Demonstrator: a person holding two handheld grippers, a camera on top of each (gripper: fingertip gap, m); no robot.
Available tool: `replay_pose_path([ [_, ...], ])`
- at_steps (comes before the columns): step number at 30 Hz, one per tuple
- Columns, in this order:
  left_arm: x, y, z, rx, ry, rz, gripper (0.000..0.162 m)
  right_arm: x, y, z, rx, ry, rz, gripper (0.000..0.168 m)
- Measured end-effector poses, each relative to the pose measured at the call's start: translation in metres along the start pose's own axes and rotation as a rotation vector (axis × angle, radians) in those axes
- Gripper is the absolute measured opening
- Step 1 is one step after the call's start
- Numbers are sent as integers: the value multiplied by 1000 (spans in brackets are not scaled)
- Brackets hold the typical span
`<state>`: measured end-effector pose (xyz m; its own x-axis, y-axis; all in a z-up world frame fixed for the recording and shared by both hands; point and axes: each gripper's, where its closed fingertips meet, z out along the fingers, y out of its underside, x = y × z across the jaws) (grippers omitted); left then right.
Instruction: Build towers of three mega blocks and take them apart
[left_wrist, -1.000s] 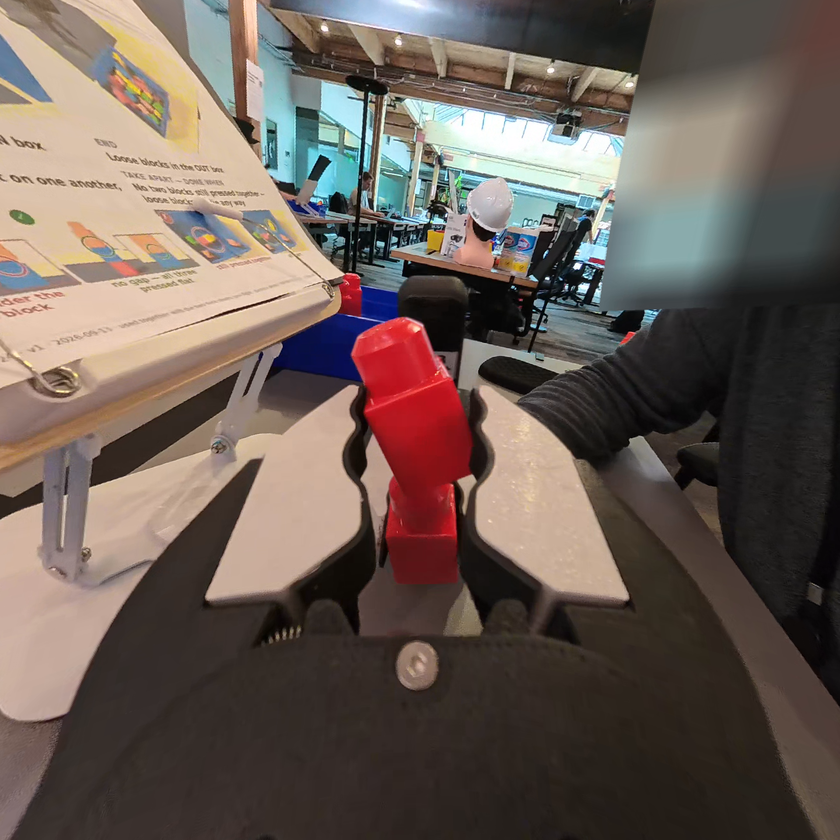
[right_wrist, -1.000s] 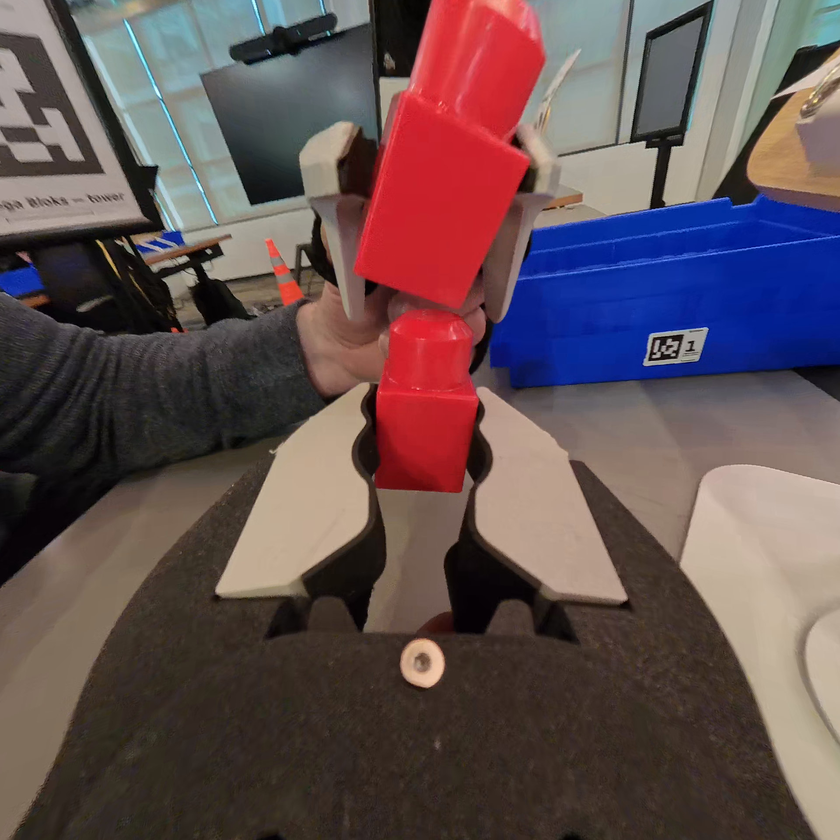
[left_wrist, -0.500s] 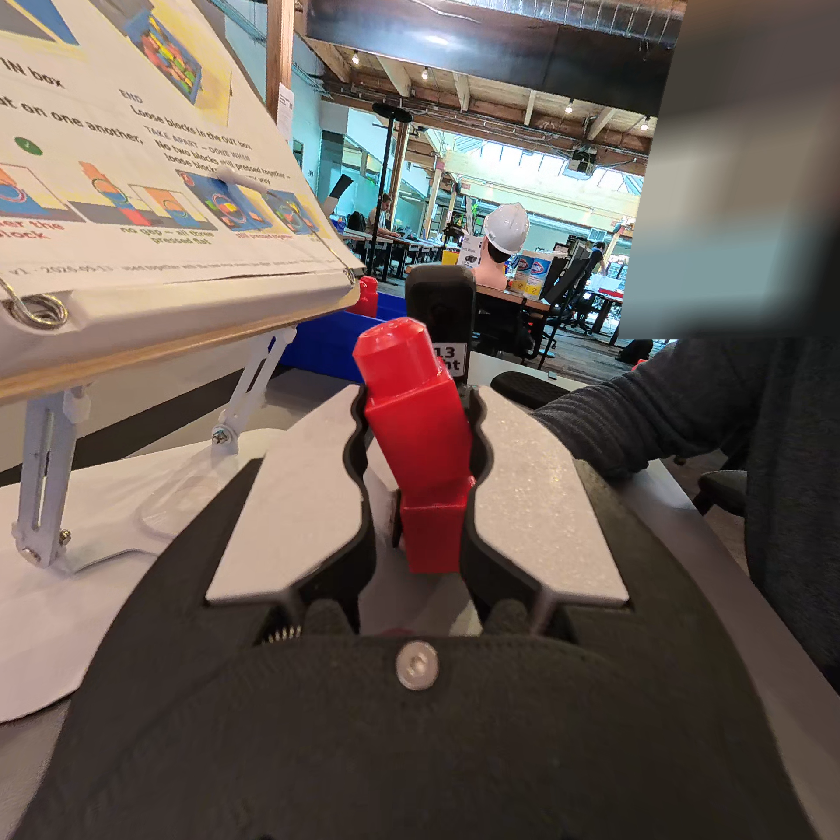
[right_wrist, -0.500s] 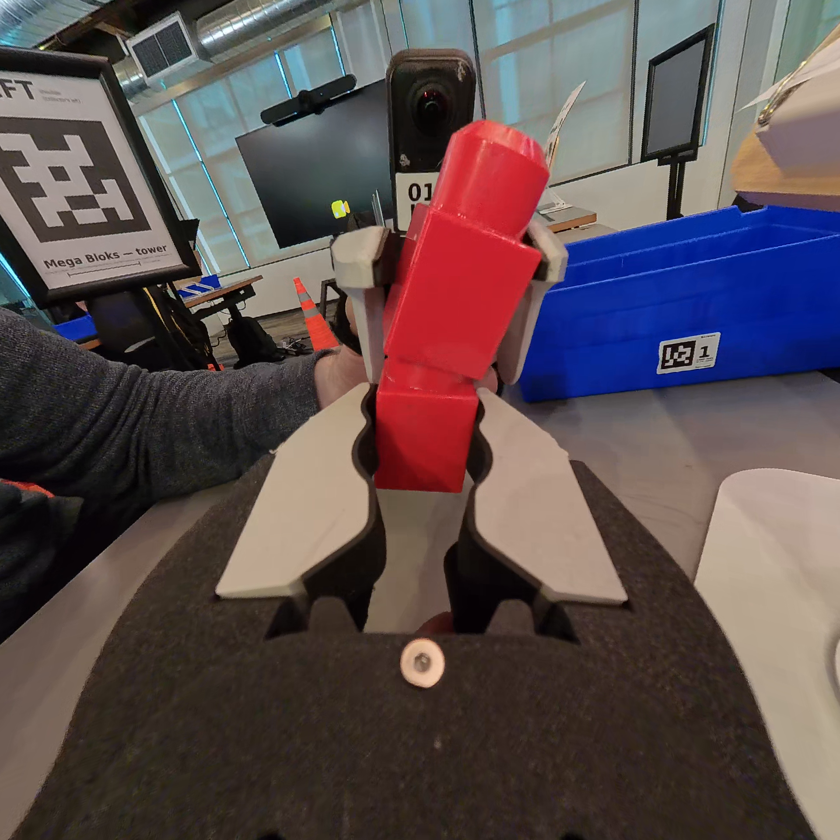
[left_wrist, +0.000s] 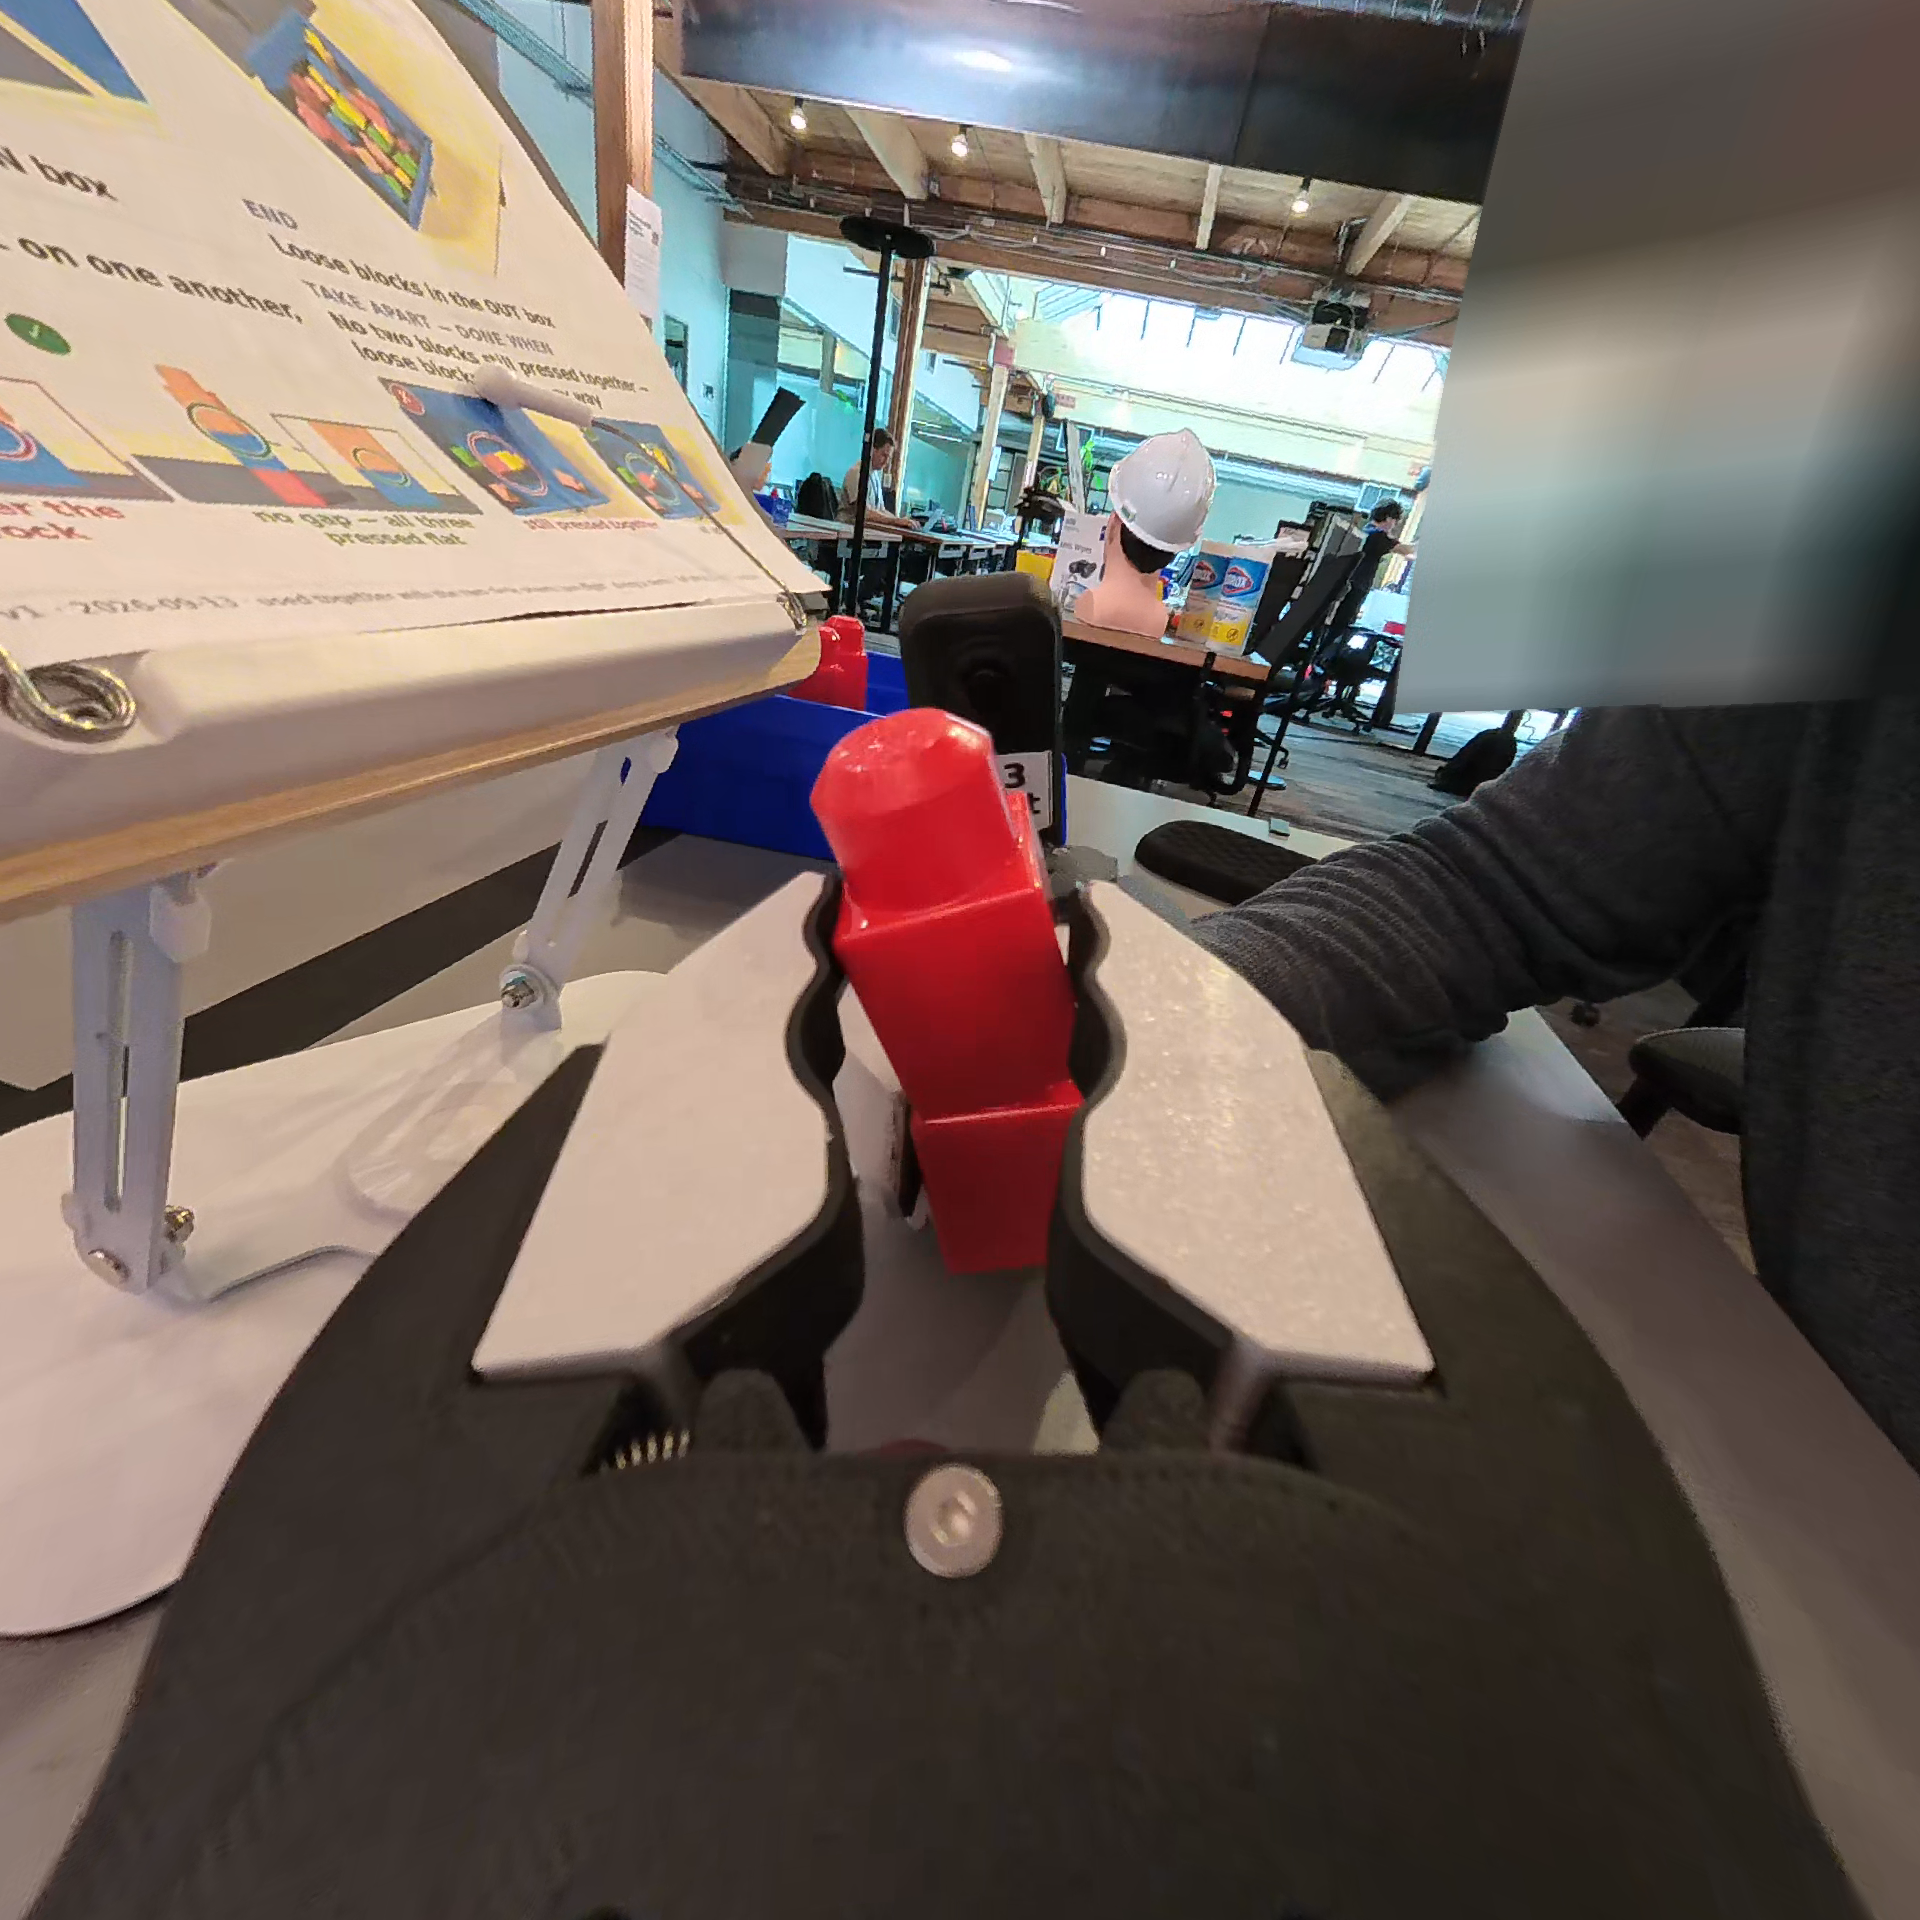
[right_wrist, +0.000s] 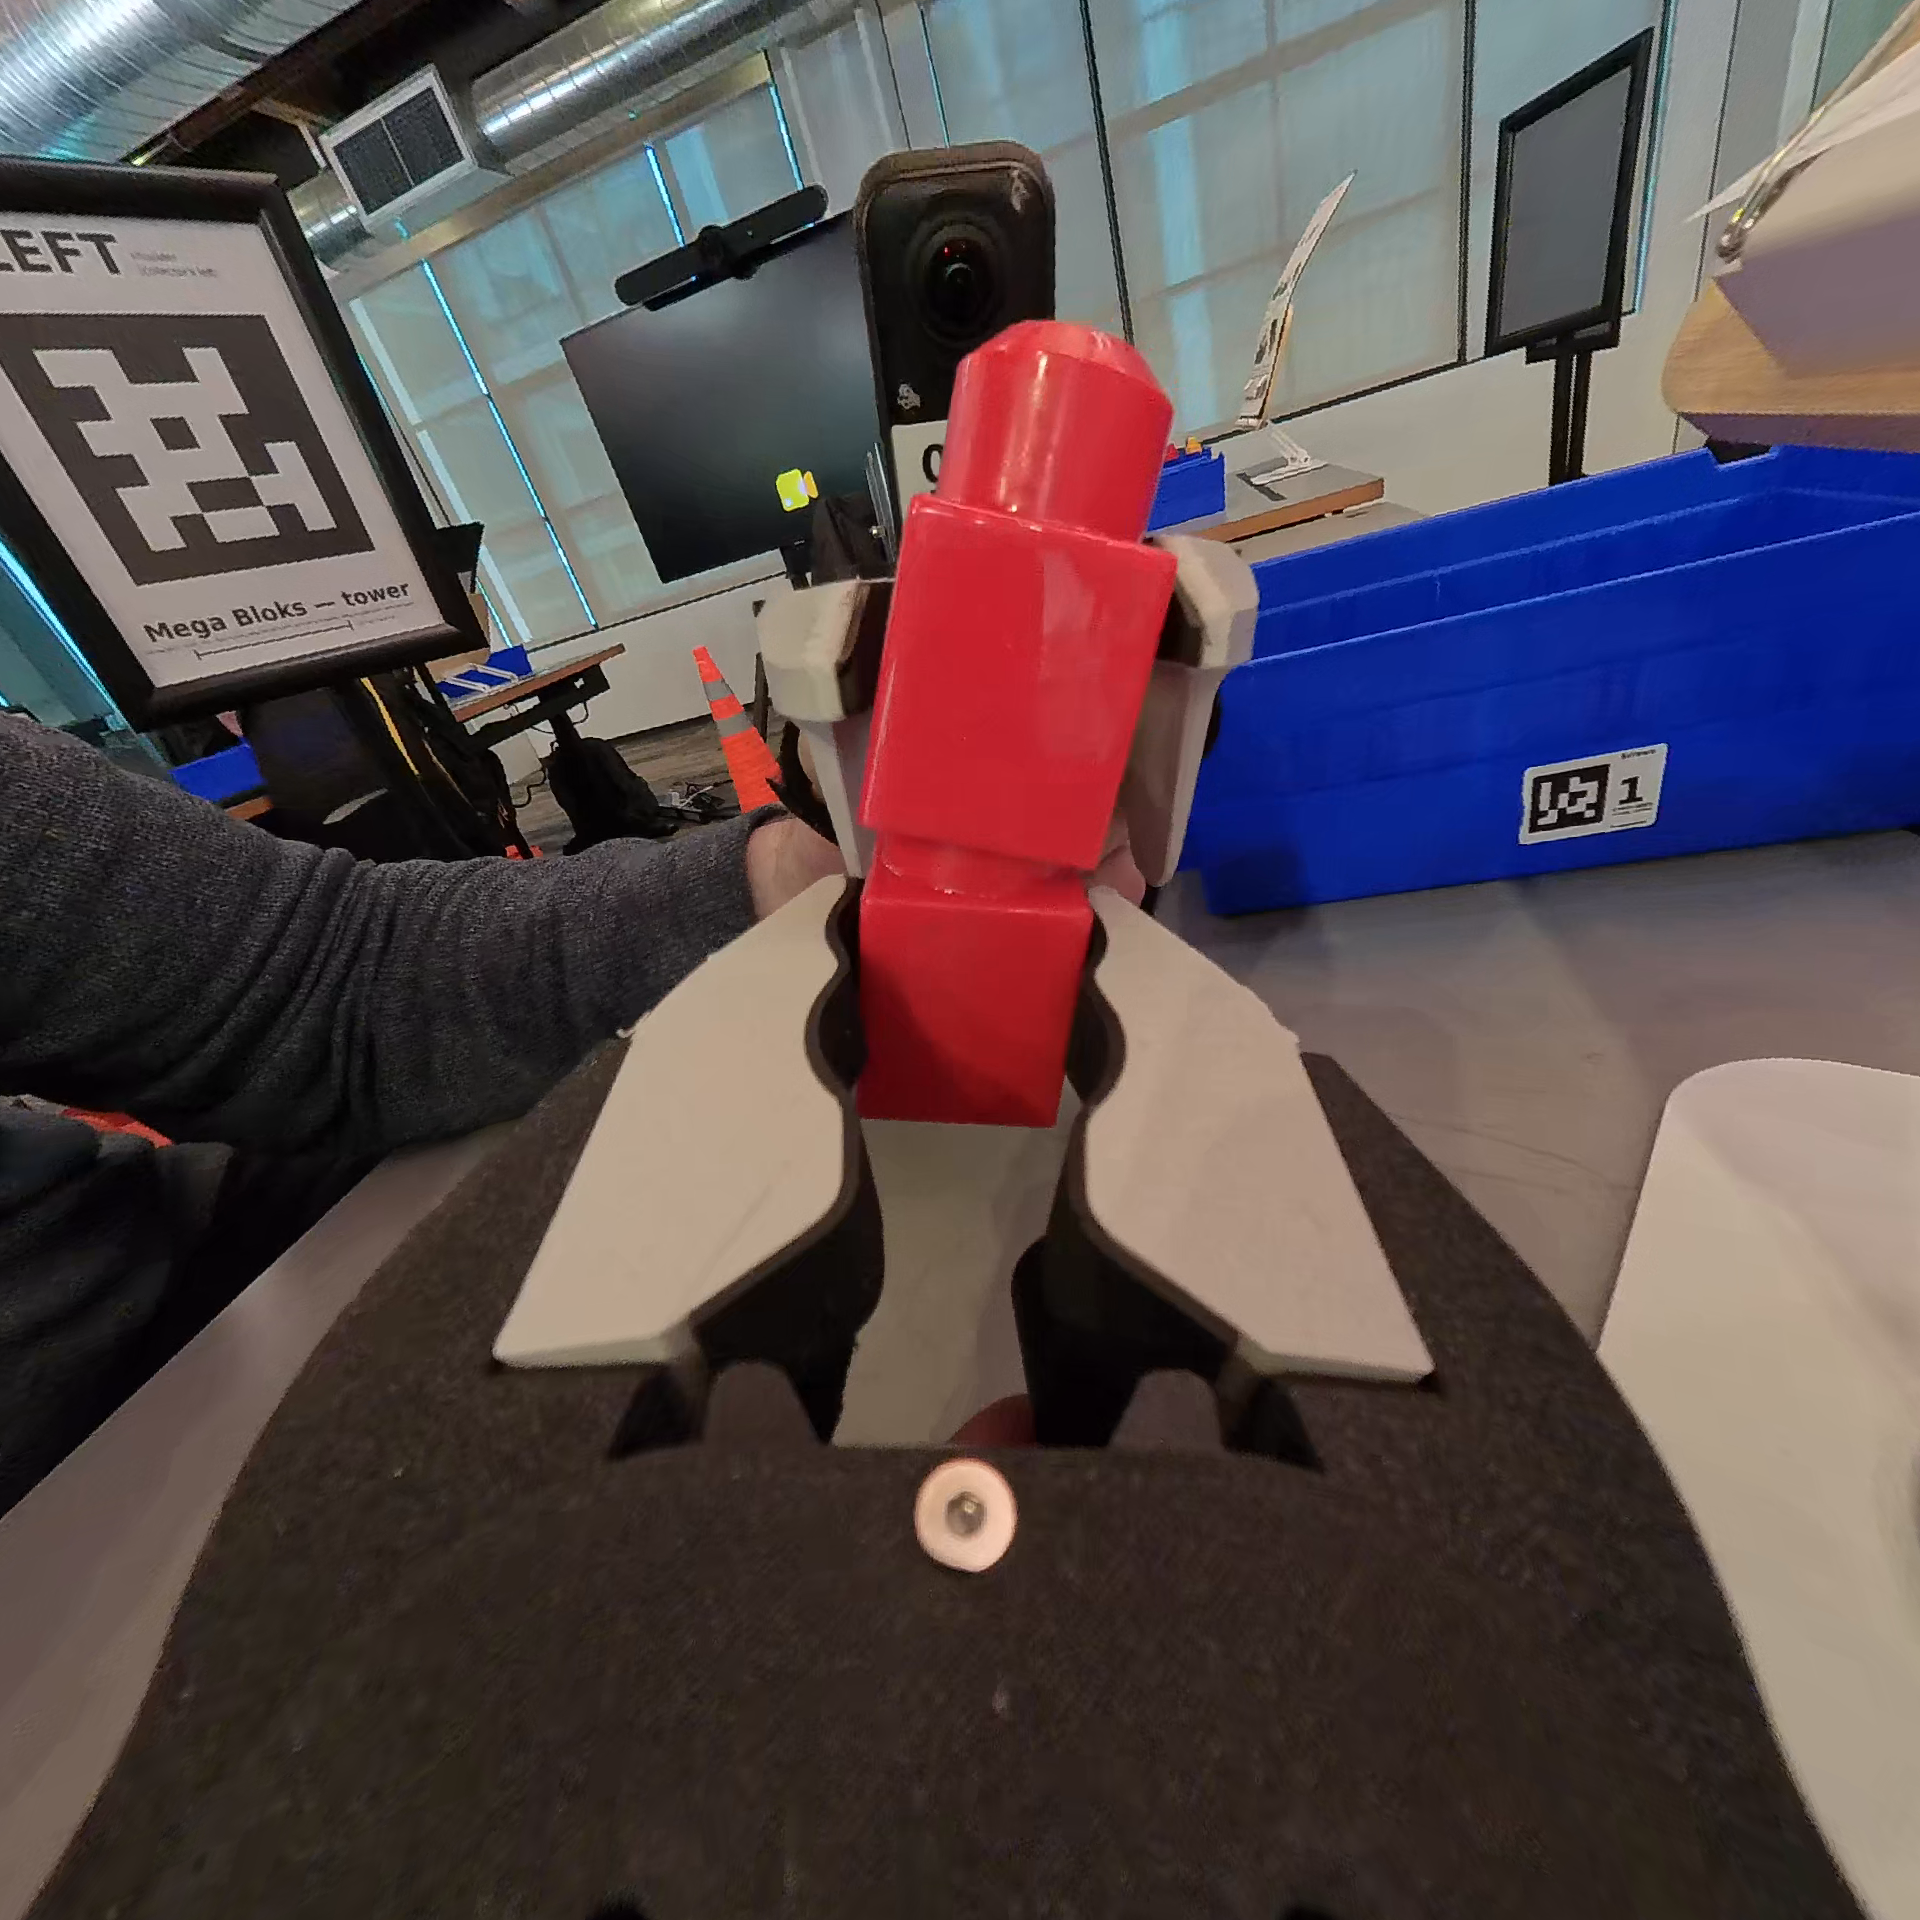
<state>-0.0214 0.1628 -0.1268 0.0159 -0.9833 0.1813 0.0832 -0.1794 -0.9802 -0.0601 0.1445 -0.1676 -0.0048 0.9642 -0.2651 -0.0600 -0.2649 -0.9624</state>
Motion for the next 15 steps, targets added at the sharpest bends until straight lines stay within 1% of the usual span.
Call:
replay_pose_path([
  [6, 2, 3, 1, -57, -15, 36, 40, -1, 2, 1, -14, -2, -5, 35],
  [15, 3, 12, -1, -214, -62, 115, 39, -1, 5, 2, -33, -1, -2, 35],
])
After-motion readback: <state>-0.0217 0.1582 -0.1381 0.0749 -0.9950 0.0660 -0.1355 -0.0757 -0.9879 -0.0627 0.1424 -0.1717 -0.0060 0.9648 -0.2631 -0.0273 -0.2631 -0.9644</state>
